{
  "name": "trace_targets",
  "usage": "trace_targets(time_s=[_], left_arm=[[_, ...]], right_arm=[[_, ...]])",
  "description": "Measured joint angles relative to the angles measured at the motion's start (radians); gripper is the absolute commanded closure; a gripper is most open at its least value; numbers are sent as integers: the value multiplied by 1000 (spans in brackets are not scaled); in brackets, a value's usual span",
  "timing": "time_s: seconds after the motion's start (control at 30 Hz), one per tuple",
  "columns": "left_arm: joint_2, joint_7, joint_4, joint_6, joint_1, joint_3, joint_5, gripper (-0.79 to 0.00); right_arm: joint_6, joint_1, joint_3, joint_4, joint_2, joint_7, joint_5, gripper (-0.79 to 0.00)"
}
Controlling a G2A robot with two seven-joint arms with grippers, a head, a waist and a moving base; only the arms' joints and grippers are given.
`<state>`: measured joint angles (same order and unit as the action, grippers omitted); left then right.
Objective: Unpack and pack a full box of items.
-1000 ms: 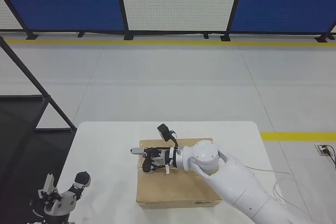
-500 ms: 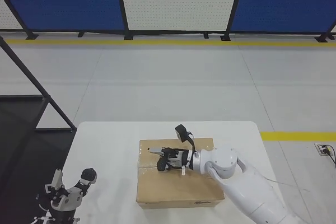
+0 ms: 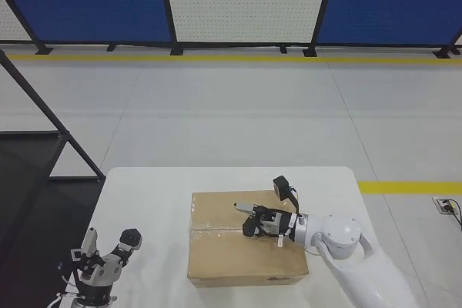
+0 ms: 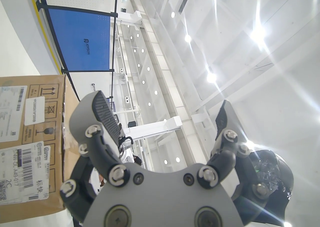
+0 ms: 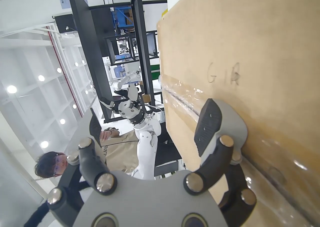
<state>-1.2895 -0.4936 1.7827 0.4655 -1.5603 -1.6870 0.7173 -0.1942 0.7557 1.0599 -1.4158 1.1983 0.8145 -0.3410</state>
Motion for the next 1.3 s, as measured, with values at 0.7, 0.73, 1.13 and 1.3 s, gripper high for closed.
trace_targets(time_s=[0.7,0.73,1.13,1.3], left_arm=[[-7,32,24,1,-1,61,-76,-785],[-7,34,27,1,-1,63,-79,-785],[-8,47,71,32,-8,61,-112,-785],[-8,22,130,95,-5,33,-28,-784]], right_arm=[[48,394,428,-237,-86,-36,-45,-785],[54,406,439,-239,-87,-35,-51,-785],[226,484,535,-268,-88,-103,-184,-785],[274,502,567,-309,-86,-136,-238,-784]])
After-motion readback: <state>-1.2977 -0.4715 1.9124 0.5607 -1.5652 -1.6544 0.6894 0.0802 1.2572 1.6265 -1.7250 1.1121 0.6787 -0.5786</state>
